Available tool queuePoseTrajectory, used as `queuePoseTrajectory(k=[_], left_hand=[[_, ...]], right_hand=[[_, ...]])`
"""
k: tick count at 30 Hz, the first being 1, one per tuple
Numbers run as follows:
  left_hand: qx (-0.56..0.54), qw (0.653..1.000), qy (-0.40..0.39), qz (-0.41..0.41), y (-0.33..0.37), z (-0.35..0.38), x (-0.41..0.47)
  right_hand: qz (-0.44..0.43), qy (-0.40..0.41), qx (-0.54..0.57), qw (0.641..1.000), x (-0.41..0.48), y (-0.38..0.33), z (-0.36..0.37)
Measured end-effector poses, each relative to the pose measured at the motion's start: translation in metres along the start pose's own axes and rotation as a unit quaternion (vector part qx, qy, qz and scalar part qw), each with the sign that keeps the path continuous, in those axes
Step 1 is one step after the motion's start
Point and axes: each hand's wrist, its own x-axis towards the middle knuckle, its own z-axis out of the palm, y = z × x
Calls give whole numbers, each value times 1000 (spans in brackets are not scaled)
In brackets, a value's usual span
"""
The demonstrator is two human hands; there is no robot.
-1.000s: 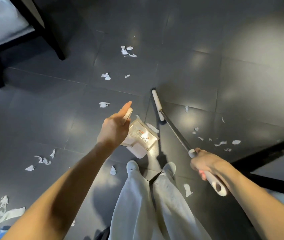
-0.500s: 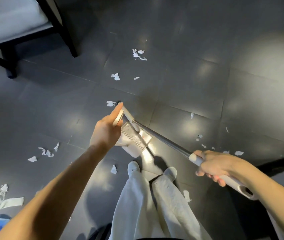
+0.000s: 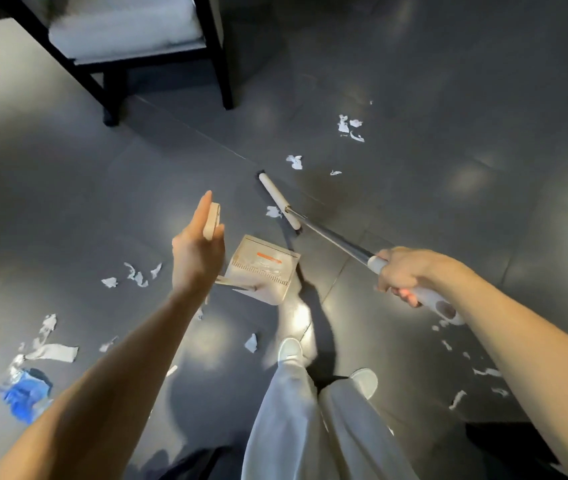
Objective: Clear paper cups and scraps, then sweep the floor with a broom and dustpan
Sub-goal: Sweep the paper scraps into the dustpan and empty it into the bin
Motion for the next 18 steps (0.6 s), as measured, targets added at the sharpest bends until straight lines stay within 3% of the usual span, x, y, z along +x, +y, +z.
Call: queuePoseTrajectory(k=[7, 13, 18], left_hand=[[-6, 1000, -14, -18, 1, -4, 80], [-43, 998, -38, -30, 4, -3, 124], [-48, 997, -63, 3, 21, 7, 146]], right_hand=[[-22, 38, -149, 988, 51, -79, -4], [40, -120, 48, 991, 67, -68, -32], [52, -143, 121, 981, 60, -40, -99]])
